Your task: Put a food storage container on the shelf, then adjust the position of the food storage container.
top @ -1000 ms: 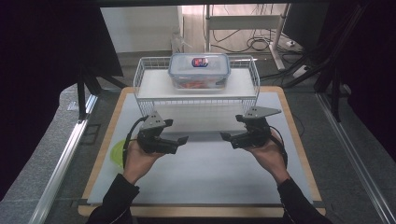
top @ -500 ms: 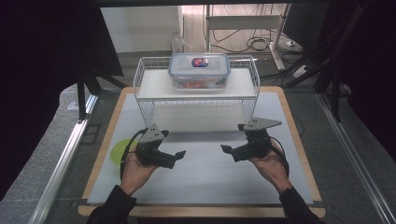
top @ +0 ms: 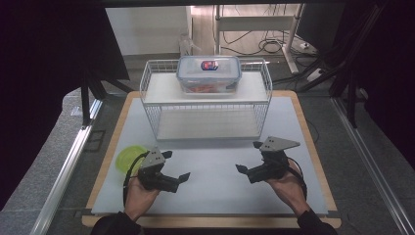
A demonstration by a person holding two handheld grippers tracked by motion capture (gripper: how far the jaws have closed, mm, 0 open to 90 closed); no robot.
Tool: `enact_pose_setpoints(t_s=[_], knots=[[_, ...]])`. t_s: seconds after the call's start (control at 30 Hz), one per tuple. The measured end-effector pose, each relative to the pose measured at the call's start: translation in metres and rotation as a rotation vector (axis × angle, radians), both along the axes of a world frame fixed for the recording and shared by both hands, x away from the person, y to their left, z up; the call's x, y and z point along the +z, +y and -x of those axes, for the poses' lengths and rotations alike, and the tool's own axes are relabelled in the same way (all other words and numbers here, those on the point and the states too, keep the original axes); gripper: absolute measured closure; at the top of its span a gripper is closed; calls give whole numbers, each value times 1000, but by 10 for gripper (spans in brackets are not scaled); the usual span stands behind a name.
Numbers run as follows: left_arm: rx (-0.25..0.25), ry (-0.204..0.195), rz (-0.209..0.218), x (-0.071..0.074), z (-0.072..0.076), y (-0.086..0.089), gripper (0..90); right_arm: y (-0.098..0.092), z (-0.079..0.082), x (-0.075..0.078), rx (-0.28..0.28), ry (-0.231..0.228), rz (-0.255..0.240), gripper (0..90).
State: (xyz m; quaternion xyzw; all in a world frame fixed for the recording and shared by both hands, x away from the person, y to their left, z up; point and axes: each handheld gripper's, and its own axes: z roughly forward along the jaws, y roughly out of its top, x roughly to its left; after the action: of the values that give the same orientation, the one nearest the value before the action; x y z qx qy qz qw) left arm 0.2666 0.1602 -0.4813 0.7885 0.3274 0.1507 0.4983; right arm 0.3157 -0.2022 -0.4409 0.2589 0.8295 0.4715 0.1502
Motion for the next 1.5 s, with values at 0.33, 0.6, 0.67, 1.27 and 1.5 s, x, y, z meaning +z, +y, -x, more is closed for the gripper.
enact_pose_setpoints(t_s=[0.33,0.6,0.67,1.27,1.5], knots=[[-2,-23,-106,-17,17,-6,21,-8,14,-24,2,19,39,0],[-3,4,-150,-27,17,-7,21,-17,21,-43,-12,55,63,2],[-3,4,-149,-25,17,-8,21,-18,20,-45,-15,59,67,2],[23,41,-160,-19,15,2,375,-18,15,-56,-34,46,123,21],[83,71,-106,-12,7,21,754,-17,14,-58,-28,52,127,22]])
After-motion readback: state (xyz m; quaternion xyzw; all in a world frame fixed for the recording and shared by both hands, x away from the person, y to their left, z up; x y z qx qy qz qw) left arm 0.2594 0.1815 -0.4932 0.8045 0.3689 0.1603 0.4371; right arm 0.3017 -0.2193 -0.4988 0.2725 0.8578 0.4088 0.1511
